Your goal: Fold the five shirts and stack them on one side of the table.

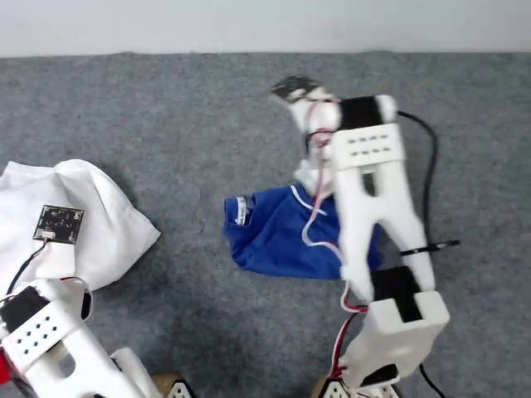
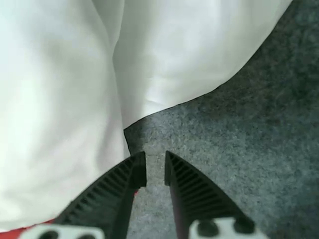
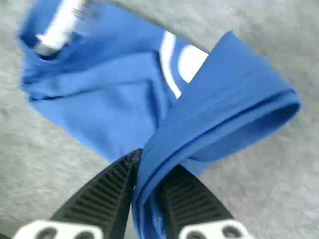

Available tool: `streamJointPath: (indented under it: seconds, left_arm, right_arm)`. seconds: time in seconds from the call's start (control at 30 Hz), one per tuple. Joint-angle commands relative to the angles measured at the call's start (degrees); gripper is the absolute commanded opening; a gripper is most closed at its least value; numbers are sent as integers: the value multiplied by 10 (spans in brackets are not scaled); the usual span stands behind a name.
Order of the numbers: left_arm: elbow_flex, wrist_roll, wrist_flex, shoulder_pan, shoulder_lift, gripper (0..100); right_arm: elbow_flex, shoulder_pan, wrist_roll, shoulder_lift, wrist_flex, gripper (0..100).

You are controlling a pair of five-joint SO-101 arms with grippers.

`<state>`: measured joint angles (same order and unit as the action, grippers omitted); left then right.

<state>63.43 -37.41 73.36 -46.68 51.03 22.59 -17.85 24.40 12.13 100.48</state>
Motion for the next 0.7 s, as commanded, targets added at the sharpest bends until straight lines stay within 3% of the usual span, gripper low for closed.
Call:
streamJointPath:
  seconds: [0.0, 0.27, 0.43, 0.67]
  left_arm:
    - [-5, -4, 1, 0, 10, 72]
    - [-6, -4, 1, 0, 10, 72]
    - [-5, -4, 1, 0, 10, 72]
    - [-5, -4, -2, 0, 10, 72]
  right_arm:
    - [3, -43, -35, -30, 2, 9]
    - [3, -83, -40, -15, 1, 9]
    - [9, -101, -4, 31, 1, 9]
    - [91, -125, 11, 119, 4, 9]
